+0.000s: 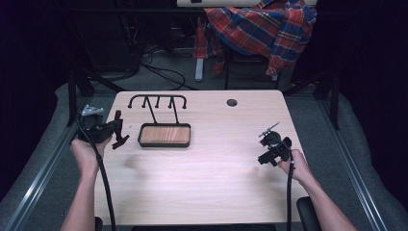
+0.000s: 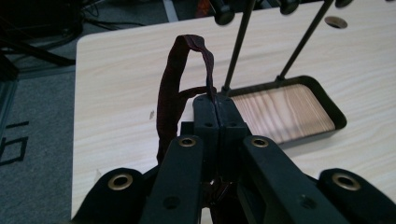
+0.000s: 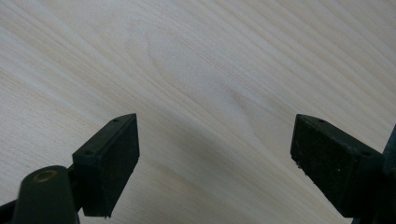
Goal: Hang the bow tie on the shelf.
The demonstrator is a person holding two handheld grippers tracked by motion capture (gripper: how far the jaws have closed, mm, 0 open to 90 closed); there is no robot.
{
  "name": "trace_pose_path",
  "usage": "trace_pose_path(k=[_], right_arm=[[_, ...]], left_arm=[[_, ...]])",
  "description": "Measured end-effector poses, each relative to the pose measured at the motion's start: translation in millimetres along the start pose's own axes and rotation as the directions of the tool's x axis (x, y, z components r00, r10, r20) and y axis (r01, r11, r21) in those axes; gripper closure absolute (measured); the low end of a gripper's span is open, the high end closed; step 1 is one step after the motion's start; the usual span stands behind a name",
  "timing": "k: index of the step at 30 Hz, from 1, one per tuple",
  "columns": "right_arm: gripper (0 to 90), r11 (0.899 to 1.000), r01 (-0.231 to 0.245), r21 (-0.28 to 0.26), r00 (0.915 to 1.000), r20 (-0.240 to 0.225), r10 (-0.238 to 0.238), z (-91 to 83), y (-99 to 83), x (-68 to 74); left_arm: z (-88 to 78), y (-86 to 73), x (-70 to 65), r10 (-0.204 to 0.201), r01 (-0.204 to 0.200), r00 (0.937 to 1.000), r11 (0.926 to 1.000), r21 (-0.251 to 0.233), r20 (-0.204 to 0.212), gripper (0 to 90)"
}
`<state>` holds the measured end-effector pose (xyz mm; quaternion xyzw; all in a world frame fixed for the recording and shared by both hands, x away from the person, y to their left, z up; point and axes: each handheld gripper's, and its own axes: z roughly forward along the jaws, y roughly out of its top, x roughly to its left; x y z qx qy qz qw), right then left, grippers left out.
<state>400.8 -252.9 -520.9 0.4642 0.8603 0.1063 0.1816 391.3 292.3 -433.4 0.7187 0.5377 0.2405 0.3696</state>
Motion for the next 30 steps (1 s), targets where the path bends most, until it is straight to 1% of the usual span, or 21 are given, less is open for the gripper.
trace_pose_path(k=[2,3,4,5,6,7,9,10,13,14,15,16,17,18,22,24,25,26,27,29,30], right_arm=[[15.3,1.000,0.000,0.001,1.0000,-0.001,0.000,0.0,-0.1,0.0],[15.3,1.000,-0.001,-0.002,1.0000,0.000,0.001,0.1,-0.3,0.4],[15.3,1.000,-0.001,-0.002,1.0000,0.000,0.001,0.1,-0.3,0.4],[15.3,1.000,0.006,0.007,1.0000,-0.002,-0.006,0.1,0.0,0.0],[15.3,1.000,0.006,0.007,1.0000,-0.002,-0.006,0.1,0.0,0.0],[15.3,1.000,0.006,0.009,1.0000,-0.002,-0.006,0.3,0.0,0.0],[15.3,1.000,-0.001,0.006,1.0000,-0.008,0.001,0.6,-0.2,-0.2],[15.3,1.000,-0.001,0.006,1.0000,-0.008,0.001,0.6,-0.2,-0.2],[15.3,1.000,-0.008,0.000,1.0000,0.004,0.008,0.8,-0.9,0.0],[15.3,1.000,-0.008,0.000,1.0000,0.004,0.008,0.8,-0.9,0.0],[15.3,1.000,-0.010,-0.002,1.0000,0.000,0.010,0.8,-1.0,0.1],[15.3,1.000,-0.006,0.001,1.0000,-0.003,0.006,0.5,-0.9,0.3],[15.3,1.000,-0.006,0.002,1.0000,-0.003,0.006,0.6,-0.9,0.2],[15.3,1.000,-0.006,0.002,1.0000,-0.003,0.006,0.6,-0.9,0.2],[15.3,1.000,-0.001,0.008,1.0000,-0.006,0.001,1.2,-1.0,0.1],[15.3,1.000,-0.001,0.007,1.0000,-0.005,0.001,1.6,-1.1,0.0],[15.3,1.000,-0.001,0.008,1.0000,-0.005,0.001,1.5,-1.2,0.0],[15.3,1.000,-0.013,-0.006,0.9999,-0.004,0.013,2.4,-1.7,0.9],[15.3,1.000,0.006,0.016,1.0000,-0.006,-0.006,1.3,-0.6,0.0],[15.3,1.000,0.004,0.016,1.0000,-0.006,-0.004,2.2,-0.5,1.1],[15.3,1.000,0.010,0.021,0.9999,-0.009,-0.010,1.9,-0.5,1.5]], left_arm=[[1.8,1.7,2.0,-0.011,0.011,0.9999,0.9999,-0.008,-0.009,89.2],[2.7,2.8,4.4,-0.023,0.023,0.9994,0.9996,-0.019,-0.024,89.2],[2.7,2.8,4.4,-0.023,0.023,0.9994,0.9996,-0.019,-0.024,89.2],[2.4,4.3,6.8,-0.031,0.030,0.9989,0.9992,-0.027,-0.035,89.3],[2.4,4.3,6.8,-0.031,0.030,0.9989,0.9992,-0.027,-0.035,89.3],[2.8,5.4,7.9,-0.042,0.041,0.9984,0.9985,-0.036,-0.038,89.3],[5.1,8.7,8.3,-0.043,0.041,0.9982,0.9979,-0.051,-0.043,89.3],[5.1,8.7,8.3,-0.043,0.041,0.9982,0.9979,-0.051,-0.043,89.3],[7.3,13.6,6.1,-0.038,0.035,0.9984,0.9973,-0.064,-0.042,89.3],[7.7,14.7,5.3,-0.034,0.031,0.9986,0.9973,-0.066,-0.042,89.3],[8.1,16.1,3.6,-0.034,0.031,0.9985,0.9965,-0.077,-0.044,89.3],[8.4,19.5,1.4,-0.025,0.021,0.9988,0.9960,-0.087,-0.042,89.3],[8.4,19.5,1.4,-0.025,0.021,0.9988,0.9960,-0.087,-0.042,89.3],[8.5,20.9,0.0,-0.025,0.021,0.9986,0.9949,-0.098,-0.047,89.3],[8.8,27.2,-2.3,-0.023,0.018,0.9989,0.9927,-0.120,-0.042,89.3],[10.0,30.2,-3.8,-0.021,0.014,0.9988,0.9903,-0.138,-0.045,89.3],[10.7,32.0,-5.2,-0.014,0.007,0.9988,0.9893,-0.146,-0.048,89.3],[12.1,33.6,-6.7,-0.008,0.001,0.9987,0.9890,-0.148,-0.050,89.3],[13.1,34.6,-7.7,-0.002,-0.005,0.9987,0.9891,-0.147,-0.052,89.4],[17.2,36.3,-10.9,0.008,-0.014,0.9989,0.9900,-0.141,-0.046,89.3],[18.8,36.8,-12.5,0.011,-0.017,0.9989,0.9897,-0.142,-0.047,89.3]])
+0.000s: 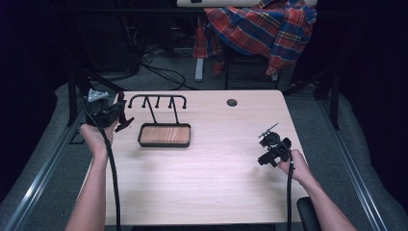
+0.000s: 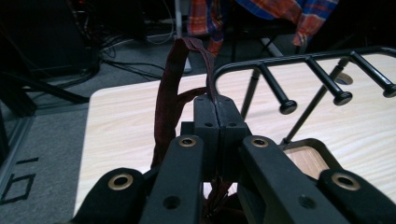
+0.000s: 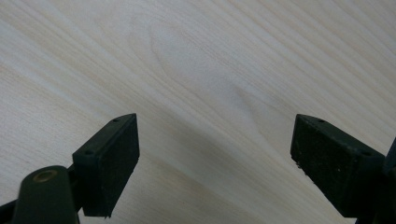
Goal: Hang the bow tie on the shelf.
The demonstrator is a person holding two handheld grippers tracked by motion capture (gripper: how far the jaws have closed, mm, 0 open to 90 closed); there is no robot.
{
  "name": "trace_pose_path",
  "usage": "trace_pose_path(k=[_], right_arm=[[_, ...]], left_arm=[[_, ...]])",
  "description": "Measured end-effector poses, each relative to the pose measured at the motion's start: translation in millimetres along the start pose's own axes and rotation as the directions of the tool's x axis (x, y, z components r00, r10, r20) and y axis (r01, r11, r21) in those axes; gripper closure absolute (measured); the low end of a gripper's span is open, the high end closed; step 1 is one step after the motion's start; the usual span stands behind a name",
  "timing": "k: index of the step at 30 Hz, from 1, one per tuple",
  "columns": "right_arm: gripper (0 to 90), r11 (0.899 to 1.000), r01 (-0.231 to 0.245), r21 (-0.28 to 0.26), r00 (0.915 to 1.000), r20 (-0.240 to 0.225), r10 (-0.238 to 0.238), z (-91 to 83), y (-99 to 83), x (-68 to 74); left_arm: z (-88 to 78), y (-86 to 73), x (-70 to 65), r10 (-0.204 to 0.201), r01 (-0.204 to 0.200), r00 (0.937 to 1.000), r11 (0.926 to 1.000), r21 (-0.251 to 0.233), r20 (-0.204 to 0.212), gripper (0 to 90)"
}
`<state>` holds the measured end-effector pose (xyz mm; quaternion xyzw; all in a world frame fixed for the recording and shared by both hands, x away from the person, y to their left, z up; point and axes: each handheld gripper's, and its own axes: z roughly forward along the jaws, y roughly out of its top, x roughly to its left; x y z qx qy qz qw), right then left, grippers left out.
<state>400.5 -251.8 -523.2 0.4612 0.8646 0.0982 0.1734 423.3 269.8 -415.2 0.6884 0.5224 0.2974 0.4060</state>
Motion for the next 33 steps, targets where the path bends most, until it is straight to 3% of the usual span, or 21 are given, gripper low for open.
trace_pose_path(k=[9,33], right_arm=[[15.3,1.000,-0.005,-0.003,1.0000,0.004,0.005,-0.3,-0.7,-1.0],[15.3,1.000,-0.009,-0.005,0.9999,-0.012,0.009,1.4,-1.5,0.1]], left_arm=[[12.8,4.0,-15.1,0.059,-0.059,0.9977,0.9983,0.004,0.035,89.3],[33.8,-6.6,-28.2,0.140,-0.141,0.9899,0.9869,0.078,0.022,89.3]])
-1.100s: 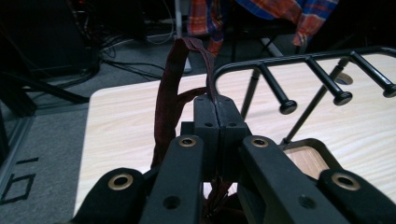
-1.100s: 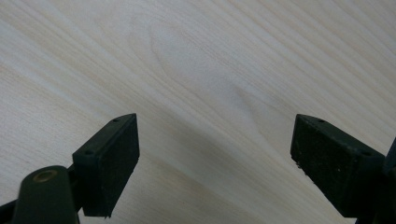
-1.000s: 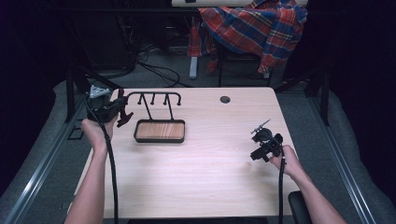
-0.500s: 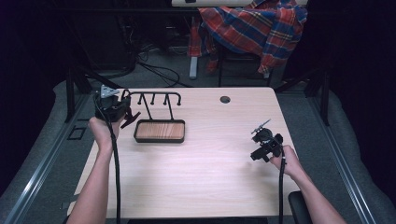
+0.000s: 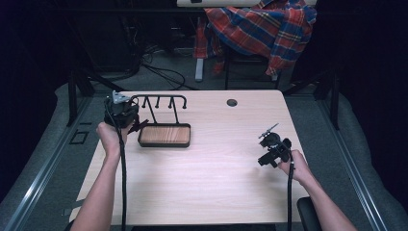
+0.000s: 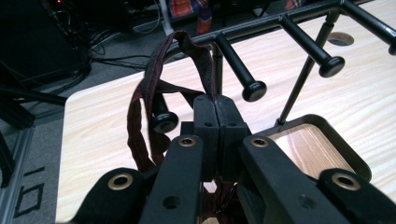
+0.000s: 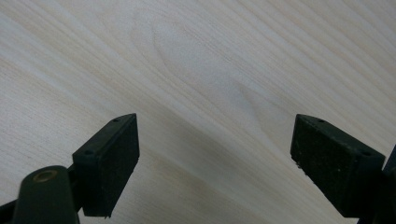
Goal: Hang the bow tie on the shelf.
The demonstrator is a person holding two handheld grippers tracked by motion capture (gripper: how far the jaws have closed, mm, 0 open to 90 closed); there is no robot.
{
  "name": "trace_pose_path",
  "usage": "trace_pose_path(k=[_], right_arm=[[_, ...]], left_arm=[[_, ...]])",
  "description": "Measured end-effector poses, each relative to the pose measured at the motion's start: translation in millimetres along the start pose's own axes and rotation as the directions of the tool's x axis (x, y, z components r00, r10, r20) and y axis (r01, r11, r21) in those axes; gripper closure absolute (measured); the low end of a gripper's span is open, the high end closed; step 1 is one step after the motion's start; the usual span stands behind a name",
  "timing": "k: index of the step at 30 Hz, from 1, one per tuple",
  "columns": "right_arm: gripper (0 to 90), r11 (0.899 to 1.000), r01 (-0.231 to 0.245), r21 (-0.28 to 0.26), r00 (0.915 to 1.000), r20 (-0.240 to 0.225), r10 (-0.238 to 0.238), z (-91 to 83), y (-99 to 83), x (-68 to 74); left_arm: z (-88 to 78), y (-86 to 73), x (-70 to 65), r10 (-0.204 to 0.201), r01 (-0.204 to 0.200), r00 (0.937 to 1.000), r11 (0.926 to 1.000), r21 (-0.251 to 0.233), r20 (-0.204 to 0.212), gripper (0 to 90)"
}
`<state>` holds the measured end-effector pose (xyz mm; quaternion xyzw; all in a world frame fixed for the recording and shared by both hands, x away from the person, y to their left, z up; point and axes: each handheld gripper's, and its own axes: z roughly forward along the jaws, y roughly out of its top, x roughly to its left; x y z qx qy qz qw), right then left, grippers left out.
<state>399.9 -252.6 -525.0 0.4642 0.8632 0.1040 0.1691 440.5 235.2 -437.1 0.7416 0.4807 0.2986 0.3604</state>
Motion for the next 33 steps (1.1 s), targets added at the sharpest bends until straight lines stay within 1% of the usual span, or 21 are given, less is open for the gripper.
trace_pose_path(k=[2,7,18,19,22,23,26,32,33], right_arm=[[15.3,1.000,0.010,0.012,0.9999,0.004,-0.010,-0.7,0.4,-0.5],[15.3,1.000,0.011,0.014,0.9999,0.003,-0.011,-0.6,0.4,-0.5],[15.3,1.000,0.011,0.016,0.9999,0.002,-0.011,-0.2,0.3,-0.3],[15.3,1.000,0.011,0.016,0.9999,0.001,-0.011,-0.3,0.3,-0.3],[15.3,1.000,0.006,0.010,1.0000,-0.001,-0.006,0.1,0.2,0.1],[15.3,1.000,0.013,0.020,0.9999,-0.004,-0.013,-0.3,0.6,-0.3],[15.3,1.000,0.013,0.019,0.9999,-0.004,-0.013,-0.2,0.5,-0.3],[15.3,1.000,0.013,0.020,0.9999,-0.004,-0.013,-0.3,0.6,-0.1],[15.3,1.000,0.002,0.008,1.0000,-0.004,-0.002,0.6,0.0,0.6]], left_arm=[[0.6,-0.5,-0.3,0.002,-0.002,1.0000,1.0000,0.004,-0.002,89.3],[2.2,-2.8,0.6,0.004,-0.003,0.9999,0.9999,0.014,-0.012,89.2],[7.7,-9.5,5.7,-0.016,0.017,0.9998,0.9989,0.043,-0.015,89.1],[8.0,-9.9,6.4,-0.014,0.014,0.9998,0.9988,0.048,-0.013,89.2],[10.3,-12.2,8.2,-0.024,0.024,0.9997,0.9980,0.058,-0.010,89.2],[11.1,-12.7,8.6,-0.027,0.028,0.9996,0.9978,0.060,-0.009,89.1],[13.5,-15.1,11.6,-0.038,0.038,0.9993,0.9965,0.074,0.000,89.1],[15.1,-19.2,17.3,-0.081,0.080,0.9967,0.9940,0.075,0.006,88.9],[15.0,-19.4,17.7,-0.083,0.082,0.9966,0.9939,0.074,0.004,88.9]])
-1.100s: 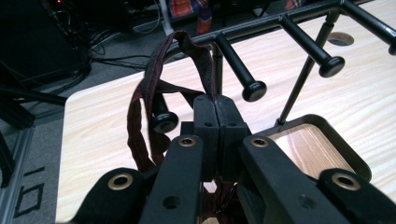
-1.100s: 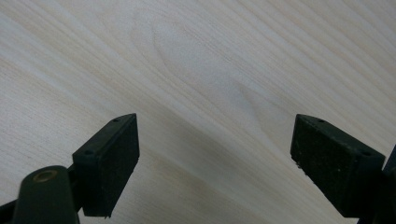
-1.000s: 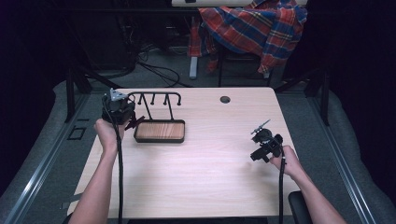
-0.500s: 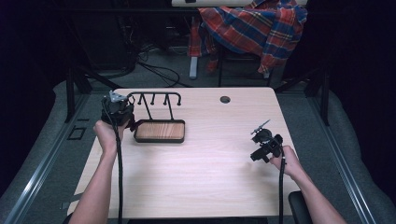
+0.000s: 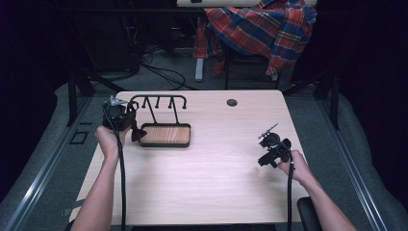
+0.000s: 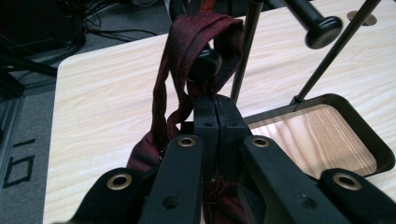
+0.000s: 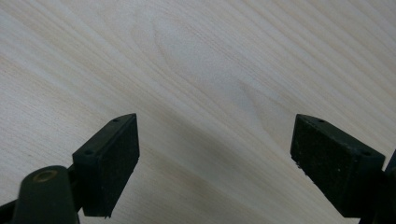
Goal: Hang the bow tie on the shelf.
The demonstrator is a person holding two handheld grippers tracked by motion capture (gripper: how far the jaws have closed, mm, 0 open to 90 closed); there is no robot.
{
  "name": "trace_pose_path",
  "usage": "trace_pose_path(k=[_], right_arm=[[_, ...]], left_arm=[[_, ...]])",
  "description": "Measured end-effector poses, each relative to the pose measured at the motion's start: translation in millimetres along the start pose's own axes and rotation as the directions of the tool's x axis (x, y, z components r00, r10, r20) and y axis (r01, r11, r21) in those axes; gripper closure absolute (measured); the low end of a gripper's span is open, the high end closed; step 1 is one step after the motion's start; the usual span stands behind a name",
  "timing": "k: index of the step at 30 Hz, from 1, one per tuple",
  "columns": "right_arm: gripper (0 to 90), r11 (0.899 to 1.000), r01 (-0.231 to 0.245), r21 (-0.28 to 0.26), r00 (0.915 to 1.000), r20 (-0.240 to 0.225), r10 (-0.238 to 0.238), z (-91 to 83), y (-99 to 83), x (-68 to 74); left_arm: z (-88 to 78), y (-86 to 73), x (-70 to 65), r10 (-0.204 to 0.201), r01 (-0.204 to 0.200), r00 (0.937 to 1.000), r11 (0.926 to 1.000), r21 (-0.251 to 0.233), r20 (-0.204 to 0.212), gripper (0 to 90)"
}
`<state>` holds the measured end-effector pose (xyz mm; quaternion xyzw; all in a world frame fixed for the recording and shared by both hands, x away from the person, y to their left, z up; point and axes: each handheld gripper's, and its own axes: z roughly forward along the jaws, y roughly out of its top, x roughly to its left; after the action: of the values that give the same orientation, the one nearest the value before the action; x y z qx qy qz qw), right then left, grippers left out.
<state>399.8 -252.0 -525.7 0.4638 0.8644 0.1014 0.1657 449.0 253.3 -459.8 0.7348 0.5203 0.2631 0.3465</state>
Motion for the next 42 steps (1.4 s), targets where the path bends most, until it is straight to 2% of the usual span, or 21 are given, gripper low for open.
trace_pose_path(k=[6,15,16,18,23,29,33,38,41,42], right_arm=[[15.3,1.000,0.011,0.014,0.9999,0.012,-0.011,-0.9,0.5,-0.3],[15.3,1.000,0.004,0.003,0.9999,0.012,-0.004,0.2,0.1,1.6],[15.3,1.000,0.012,0.021,0.9998,0.014,-0.013,-0.8,0.7,0.6],[15.3,1.000,-0.008,0.000,0.9999,0.015,0.008,1.3,-0.2,1.6],[15.3,1.000,0.010,0.026,0.9999,0.012,-0.011,0.2,0.9,0.4],[15.3,1.000,0.013,0.026,0.9998,0.013,-0.014,-0.2,0.9,0.9],[15.3,1.000,0.013,0.025,0.9998,0.012,-0.013,0.0,0.8,0.8],[15.3,1.000,0.016,0.026,0.9997,0.015,-0.017,0.2,0.9,0.7],[15.3,0.999,0.016,0.030,0.9997,0.015,-0.017,0.0,0.9,0.4],[15.3,1.000,-0.004,0.006,0.9999,0.016,0.004,1.5,-0.1,1.8]], left_arm=[[-2.4,-0.1,2.4,-0.001,0.001,0.9997,0.9999,-0.015,-0.026,88.9],[-1.3,-1.1,7.8,-0.014,0.012,0.9992,0.9995,-0.029,-0.037,88.8],[-0.9,-1.2,9.0,-0.013,0.012,0.9992,0.9996,-0.026,-0.037,88.8],[-0.2,-2.2,12.8,-0.030,0.029,0.9990,0.9990,-0.035,-0.032,88.7],[1.5,-3.6,20.7,-0.075,0.075,0.9972,0.9962,-0.044,-0.001,88.6],[12.3,-6.0,20.3,-0.094,0.095,0.9952,0.9954,-0.014,0.025,88.6],[16.1,-7.6,20.4,-0.090,0.089,0.9952,0.9958,0.019,0.039,88.6],[16.3,-7.4,18.7,-0.079,0.078,0.9961,0.9966,0.026,0.038,87.7],[15.7,-7.1,17.8,-0.072,0.071,0.9967,0.9969,0.033,0.036,82.5],[15.3,-7.1,17.4,-0.071,0.070,0.9970,0.9971,0.030,0.031,81.5]])
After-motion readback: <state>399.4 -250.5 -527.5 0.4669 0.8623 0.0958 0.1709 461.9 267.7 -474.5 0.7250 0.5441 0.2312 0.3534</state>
